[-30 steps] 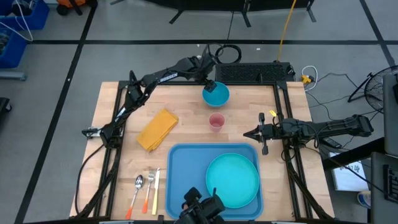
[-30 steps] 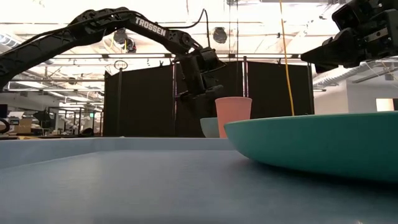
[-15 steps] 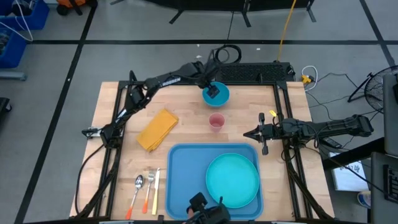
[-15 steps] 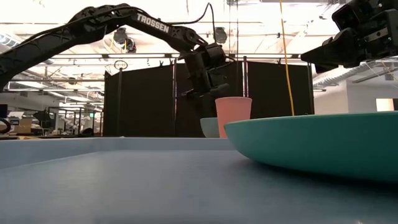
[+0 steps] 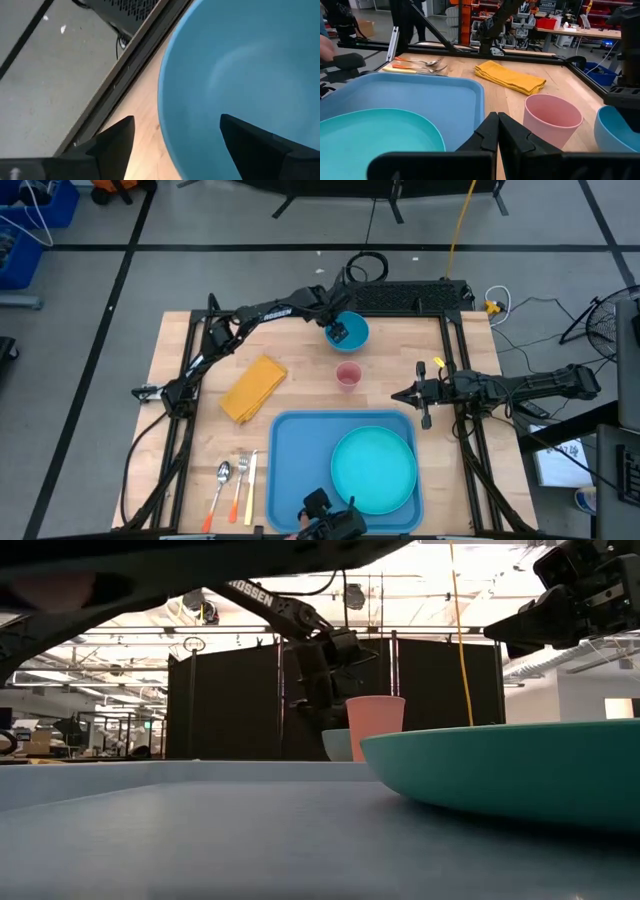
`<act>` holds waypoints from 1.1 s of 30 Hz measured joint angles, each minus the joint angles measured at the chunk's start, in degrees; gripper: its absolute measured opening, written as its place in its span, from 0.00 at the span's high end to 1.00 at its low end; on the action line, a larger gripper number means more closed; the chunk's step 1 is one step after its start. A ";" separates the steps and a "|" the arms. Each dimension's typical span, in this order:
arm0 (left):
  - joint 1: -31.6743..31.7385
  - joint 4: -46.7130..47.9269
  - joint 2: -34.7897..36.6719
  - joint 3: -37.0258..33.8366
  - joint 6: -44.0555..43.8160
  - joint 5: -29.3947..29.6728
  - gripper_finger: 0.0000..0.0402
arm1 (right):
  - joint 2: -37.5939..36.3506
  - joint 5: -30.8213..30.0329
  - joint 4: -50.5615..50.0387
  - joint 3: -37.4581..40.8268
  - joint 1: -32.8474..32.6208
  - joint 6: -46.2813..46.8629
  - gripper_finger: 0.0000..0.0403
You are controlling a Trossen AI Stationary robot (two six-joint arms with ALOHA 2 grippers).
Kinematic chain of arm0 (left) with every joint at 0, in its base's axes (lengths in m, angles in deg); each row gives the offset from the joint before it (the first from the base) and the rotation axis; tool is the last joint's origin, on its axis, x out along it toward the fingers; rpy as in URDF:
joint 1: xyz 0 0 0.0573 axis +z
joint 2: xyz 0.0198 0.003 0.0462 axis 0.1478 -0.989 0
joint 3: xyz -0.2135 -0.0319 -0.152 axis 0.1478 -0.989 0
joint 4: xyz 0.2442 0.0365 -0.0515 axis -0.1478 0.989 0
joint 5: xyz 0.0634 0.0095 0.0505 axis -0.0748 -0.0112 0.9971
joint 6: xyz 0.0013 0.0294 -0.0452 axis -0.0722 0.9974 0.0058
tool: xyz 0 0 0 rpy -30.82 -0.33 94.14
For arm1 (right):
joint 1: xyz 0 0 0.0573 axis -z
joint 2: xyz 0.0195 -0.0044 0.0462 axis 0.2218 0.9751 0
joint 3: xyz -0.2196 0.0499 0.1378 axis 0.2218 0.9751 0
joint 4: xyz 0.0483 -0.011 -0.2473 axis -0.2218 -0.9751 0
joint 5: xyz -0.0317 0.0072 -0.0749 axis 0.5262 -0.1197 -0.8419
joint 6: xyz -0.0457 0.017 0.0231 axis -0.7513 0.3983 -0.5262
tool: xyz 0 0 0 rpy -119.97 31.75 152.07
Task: Set up tray
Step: Put the blue bowl on top of the green plate
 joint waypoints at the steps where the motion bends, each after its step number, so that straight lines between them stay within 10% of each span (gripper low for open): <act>1: 0.00 -0.57 0.02 -0.01 0.47 -0.01 0.30 | -0.01 0.00 -0.02 0.00 0.00 -0.04 1.00; 14: -0.17 -5.75 0.02 -0.01 1.05 -3.00 0.95 | 0.00 0.00 0.00 0.00 0.00 -0.18 1.00; 33: 1.20 -8.21 9.53 -0.01 -1.29 -11.37 0.98 | -0.01 0.00 0.13 0.00 0.00 0.43 1.00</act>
